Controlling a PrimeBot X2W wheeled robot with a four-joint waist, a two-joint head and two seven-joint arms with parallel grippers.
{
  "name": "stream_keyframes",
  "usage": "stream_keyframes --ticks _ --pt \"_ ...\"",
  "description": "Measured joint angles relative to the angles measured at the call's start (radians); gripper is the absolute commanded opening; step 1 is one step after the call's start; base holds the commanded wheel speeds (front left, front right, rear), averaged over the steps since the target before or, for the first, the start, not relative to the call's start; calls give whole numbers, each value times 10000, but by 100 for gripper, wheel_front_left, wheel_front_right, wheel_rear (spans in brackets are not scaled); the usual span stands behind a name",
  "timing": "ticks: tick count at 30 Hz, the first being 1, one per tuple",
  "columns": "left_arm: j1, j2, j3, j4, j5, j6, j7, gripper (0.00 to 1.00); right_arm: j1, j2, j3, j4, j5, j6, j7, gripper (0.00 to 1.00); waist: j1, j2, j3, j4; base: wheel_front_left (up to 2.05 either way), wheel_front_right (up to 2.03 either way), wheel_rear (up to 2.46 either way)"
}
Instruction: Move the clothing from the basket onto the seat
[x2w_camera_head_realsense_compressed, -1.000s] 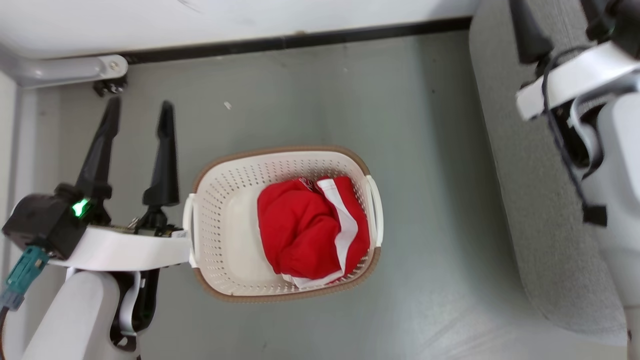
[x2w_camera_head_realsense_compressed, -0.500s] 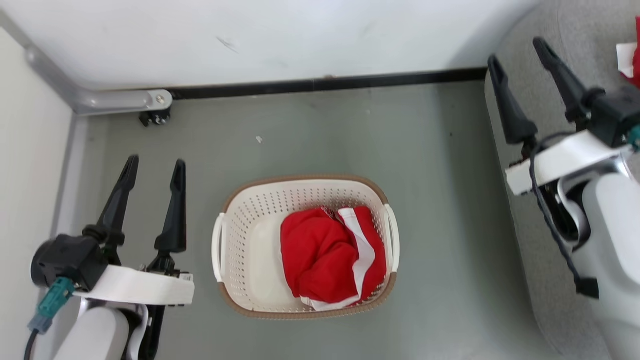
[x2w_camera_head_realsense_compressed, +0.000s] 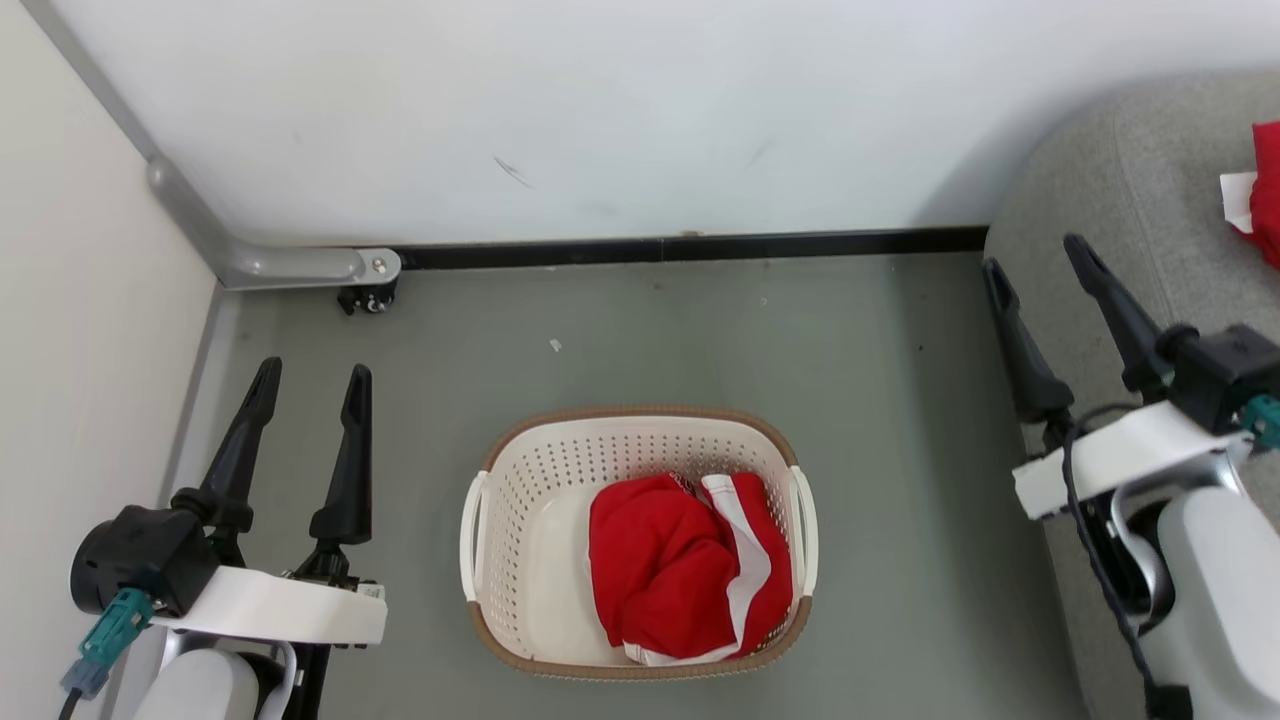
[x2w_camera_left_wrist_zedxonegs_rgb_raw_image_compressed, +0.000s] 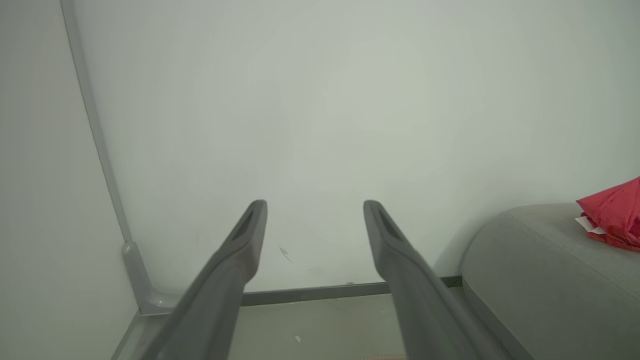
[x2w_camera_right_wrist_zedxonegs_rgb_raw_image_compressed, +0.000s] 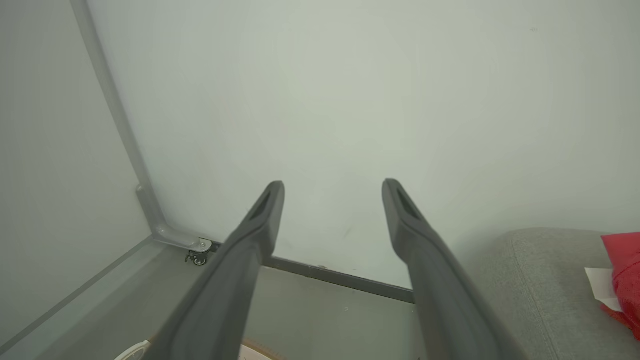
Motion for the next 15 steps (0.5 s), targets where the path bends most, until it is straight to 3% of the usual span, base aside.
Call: stream_keyframes --ticks 15 --pt "1220 -345 537 318 272 -523 0 100 1856 535 -474 -270 -157 -2 0 100 0 0 -1044 256 0 0 0"
